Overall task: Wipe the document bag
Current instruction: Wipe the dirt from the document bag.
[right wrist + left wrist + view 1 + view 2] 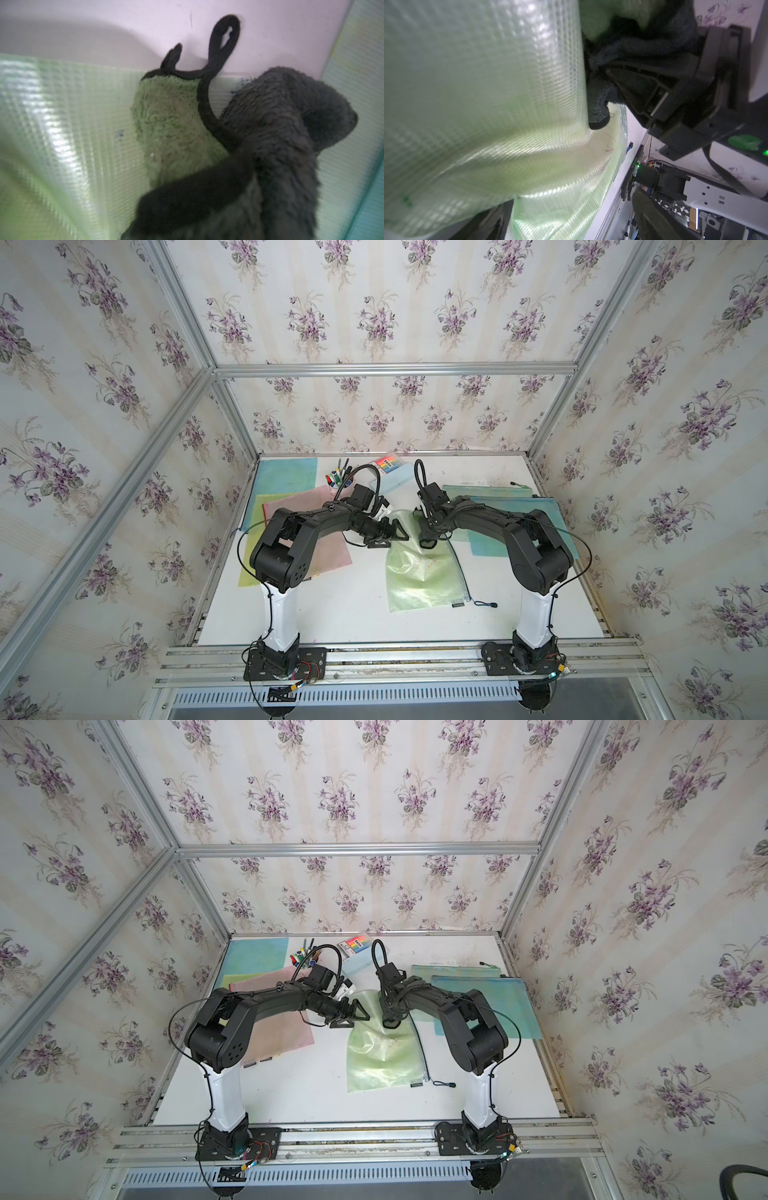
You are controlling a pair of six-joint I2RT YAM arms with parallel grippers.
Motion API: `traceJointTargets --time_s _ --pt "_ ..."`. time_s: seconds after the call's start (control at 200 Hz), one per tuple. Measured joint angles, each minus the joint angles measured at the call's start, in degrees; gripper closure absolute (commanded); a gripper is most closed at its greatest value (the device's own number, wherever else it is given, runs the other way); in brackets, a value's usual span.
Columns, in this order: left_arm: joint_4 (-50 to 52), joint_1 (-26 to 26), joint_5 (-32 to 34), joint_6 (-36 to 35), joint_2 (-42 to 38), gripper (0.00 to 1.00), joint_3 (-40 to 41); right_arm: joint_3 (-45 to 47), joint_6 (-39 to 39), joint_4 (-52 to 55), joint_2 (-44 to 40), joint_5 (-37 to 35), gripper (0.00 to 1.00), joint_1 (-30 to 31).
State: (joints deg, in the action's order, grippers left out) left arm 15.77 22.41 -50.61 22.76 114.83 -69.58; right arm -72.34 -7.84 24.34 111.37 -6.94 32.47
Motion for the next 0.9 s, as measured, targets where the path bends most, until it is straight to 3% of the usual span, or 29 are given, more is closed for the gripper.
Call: traceJointTargets --time_s 0.18,0.635,0.899 --pt "-3.34 -2.38 -3.26 3.98 3.21 0.08 -2.01 3.06 0.13 -3.61 -1.18 -0.22 0.74 0.81" --pt "-7.48 -7.93 -1.66 4.22 5.62 0.07 -4.74 3.23 -1.11 -4.37 -0.96 -1.33 0.75 1.6" --pt "-9.53 -3.82 -3.48 3.06 6.16 0.16 -4.13 1.18 -2.6 -2.91 0.48 -1.2 0.74 1.62"
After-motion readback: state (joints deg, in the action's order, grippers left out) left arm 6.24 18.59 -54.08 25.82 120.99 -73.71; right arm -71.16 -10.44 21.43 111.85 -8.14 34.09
